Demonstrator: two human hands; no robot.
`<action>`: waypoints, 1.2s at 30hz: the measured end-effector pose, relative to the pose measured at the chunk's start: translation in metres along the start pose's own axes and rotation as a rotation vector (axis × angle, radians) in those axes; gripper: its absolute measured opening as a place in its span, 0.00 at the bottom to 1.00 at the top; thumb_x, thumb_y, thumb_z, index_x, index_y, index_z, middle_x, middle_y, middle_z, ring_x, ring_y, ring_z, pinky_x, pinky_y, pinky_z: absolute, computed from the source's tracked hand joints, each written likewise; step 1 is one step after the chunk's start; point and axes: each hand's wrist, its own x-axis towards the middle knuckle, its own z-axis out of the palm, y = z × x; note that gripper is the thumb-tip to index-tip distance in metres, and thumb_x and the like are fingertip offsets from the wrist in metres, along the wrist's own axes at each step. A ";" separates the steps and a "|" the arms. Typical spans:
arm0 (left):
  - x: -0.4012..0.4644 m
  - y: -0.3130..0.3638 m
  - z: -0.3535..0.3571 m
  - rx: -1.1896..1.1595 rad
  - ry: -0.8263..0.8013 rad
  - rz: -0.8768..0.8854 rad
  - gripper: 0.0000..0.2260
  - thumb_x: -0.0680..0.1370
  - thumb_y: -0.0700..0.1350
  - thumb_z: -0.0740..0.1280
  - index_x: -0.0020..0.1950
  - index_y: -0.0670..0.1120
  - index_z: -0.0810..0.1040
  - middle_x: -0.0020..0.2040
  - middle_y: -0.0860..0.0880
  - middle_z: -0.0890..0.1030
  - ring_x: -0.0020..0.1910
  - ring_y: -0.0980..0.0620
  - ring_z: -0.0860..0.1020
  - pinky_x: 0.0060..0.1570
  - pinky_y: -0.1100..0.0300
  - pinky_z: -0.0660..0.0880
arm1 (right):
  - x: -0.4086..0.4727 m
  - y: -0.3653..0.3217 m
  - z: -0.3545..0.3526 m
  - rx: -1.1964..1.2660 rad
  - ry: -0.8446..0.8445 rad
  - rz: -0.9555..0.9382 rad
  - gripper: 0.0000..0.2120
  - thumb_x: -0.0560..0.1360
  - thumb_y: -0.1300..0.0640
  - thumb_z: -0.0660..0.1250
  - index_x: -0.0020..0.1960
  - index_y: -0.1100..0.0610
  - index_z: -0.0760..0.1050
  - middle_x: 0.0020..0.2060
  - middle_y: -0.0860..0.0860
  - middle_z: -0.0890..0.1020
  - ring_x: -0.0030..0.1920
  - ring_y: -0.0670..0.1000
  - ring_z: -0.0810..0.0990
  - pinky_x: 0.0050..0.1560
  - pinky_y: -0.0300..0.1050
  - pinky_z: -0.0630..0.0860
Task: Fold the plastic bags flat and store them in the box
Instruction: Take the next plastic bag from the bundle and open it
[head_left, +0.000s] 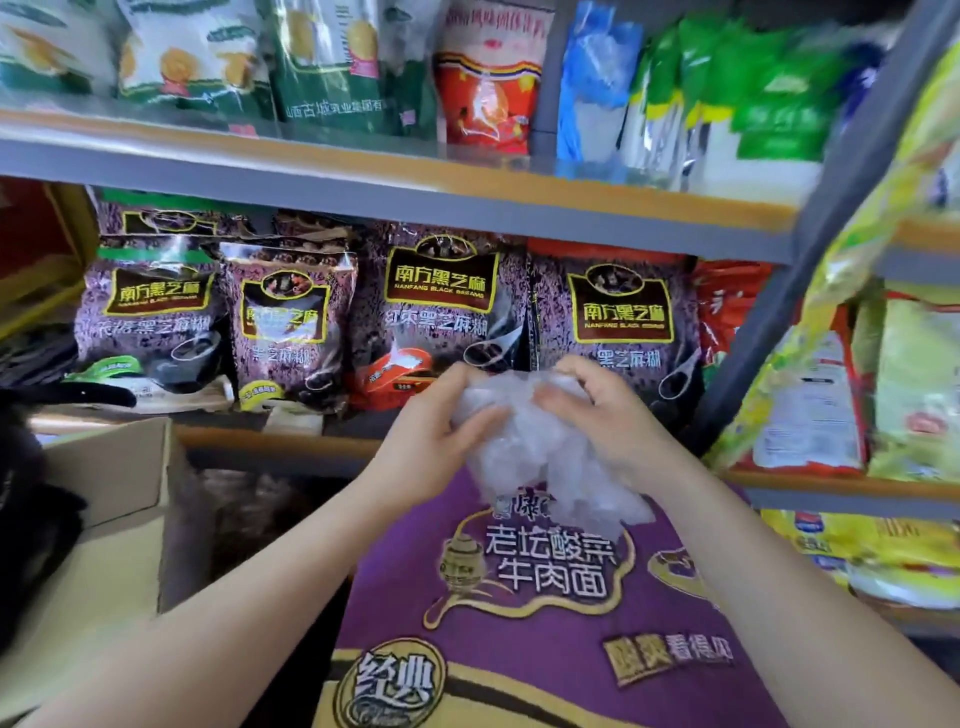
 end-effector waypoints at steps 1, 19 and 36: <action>-0.003 0.005 0.009 -0.075 0.000 -0.027 0.07 0.70 0.54 0.65 0.41 0.53 0.71 0.35 0.54 0.75 0.35 0.60 0.73 0.37 0.63 0.70 | -0.010 0.003 -0.008 0.066 0.021 0.027 0.09 0.76 0.54 0.65 0.37 0.50 0.69 0.33 0.46 0.68 0.33 0.39 0.68 0.36 0.37 0.62; -0.055 0.128 0.119 -0.435 0.116 -0.394 0.16 0.79 0.47 0.61 0.39 0.35 0.75 0.35 0.40 0.73 0.34 0.46 0.70 0.32 0.58 0.65 | -0.141 -0.007 -0.095 -0.201 0.175 -0.309 0.22 0.71 0.40 0.60 0.60 0.50 0.74 0.56 0.43 0.72 0.61 0.39 0.70 0.63 0.30 0.62; -0.092 0.169 0.165 -0.095 -0.129 -0.051 0.04 0.74 0.47 0.65 0.39 0.51 0.74 0.32 0.59 0.77 0.31 0.61 0.73 0.33 0.66 0.69 | -0.200 -0.009 -0.155 0.762 0.178 0.316 0.04 0.73 0.61 0.64 0.44 0.57 0.78 0.27 0.51 0.78 0.27 0.48 0.75 0.27 0.37 0.68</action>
